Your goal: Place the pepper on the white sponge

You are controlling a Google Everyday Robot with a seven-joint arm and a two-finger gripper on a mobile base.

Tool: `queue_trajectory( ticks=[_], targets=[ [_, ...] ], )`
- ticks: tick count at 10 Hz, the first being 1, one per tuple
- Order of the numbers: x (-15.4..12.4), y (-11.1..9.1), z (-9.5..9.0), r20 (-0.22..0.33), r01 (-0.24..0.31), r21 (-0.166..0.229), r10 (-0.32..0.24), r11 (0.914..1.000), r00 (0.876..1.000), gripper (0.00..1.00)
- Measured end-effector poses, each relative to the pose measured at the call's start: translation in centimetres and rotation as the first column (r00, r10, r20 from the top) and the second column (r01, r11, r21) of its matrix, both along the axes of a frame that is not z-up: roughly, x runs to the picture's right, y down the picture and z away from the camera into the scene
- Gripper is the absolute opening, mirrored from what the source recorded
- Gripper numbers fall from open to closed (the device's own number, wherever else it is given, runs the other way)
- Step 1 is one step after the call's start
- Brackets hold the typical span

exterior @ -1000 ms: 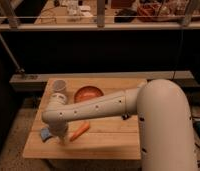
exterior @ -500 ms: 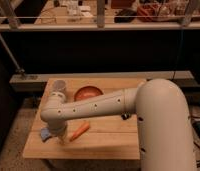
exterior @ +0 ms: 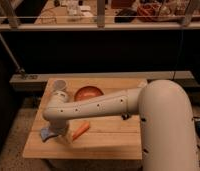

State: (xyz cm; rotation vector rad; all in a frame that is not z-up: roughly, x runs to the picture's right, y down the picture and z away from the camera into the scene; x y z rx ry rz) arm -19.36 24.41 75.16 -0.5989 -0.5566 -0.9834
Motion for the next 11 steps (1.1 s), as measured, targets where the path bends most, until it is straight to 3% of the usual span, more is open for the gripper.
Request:
queue_trajectory(
  ticks=[11],
  targets=[
    [2.6, 1.5, 1.1, -0.010, 0.009, -0.009, -0.009, 0.9999, 1.000, 0.80]
  ],
)
